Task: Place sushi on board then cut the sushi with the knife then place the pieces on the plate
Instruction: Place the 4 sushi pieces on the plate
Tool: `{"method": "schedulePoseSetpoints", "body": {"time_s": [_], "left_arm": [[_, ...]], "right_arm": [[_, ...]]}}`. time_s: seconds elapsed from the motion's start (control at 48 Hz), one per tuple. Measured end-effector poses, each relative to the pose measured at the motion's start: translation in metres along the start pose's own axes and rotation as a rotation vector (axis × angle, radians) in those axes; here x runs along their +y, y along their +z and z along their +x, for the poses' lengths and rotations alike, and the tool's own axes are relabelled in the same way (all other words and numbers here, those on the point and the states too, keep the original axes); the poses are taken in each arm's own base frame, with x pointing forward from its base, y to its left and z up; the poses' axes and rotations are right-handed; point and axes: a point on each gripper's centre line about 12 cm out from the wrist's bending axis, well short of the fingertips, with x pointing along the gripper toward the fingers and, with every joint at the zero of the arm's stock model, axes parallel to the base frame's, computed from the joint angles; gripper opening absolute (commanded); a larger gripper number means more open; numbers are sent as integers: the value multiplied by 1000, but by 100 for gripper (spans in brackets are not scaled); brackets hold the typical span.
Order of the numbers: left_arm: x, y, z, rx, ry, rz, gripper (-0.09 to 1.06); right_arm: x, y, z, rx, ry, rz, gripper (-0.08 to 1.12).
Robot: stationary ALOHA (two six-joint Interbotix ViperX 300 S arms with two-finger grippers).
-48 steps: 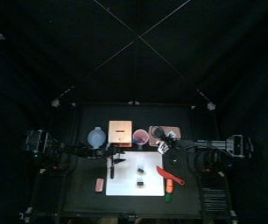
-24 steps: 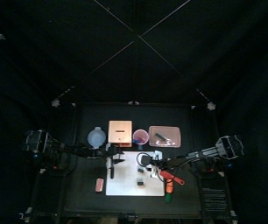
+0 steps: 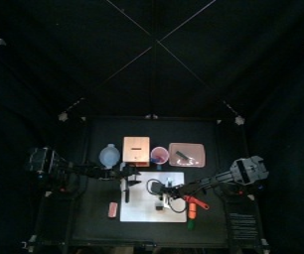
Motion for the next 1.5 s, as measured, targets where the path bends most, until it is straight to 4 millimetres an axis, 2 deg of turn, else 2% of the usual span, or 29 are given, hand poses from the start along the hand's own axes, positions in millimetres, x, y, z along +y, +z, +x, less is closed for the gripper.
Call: {"method": "schedulePoseSetpoints", "body": {"time_s": [0.229, 0.354, 0.5, 0.604, 0.688, 0.771, 0.938, 1.146, 1.229, 1.354, 1.5], "left_arm": [[0, 0, 0, 2, 0, 0, 82], [0, 0, 0, 0, 0, 0, 82], [0, 0, 0, 2, 0, 0, 82], [0, 0, 0, 2, 0, 0, 82], [0, 0, 0, 2, 1, -1, 82], [0, 0, 0, 2, 0, 0, 82], [0, 0, 0, 0, 0, 0, 82], [0, 0, 0, 2, 0, 0, 82], [0, 0, 0, 2, 0, 0, 82], [0, 0, 0, 2, 0, 0, 82], [0, 0, 0, 2, 0, 0, 82]], "right_arm": [[1, -4, 20, 40, -16, 1, 77], [0, -6, 25, 51, -22, -10, 70], [-4, -4, 26, 48, -25, 6, 59], [-10, -5, 23, 50, -30, 15, 59], [-19, -5, 11, 38, -37, 44, 59], [-39, -8, -12, 22, -56, 77, 59], [-92, -19, -55, -4, -132, 202, 59], [-164, -47, -95, -28, -268, 385, 59], [-188, -61, -101, -21, -319, 453, 59], [-214, -84, -99, 18, -374, 533, 60], [-230, -102, -89, 43, -394, 589, 61]]}}
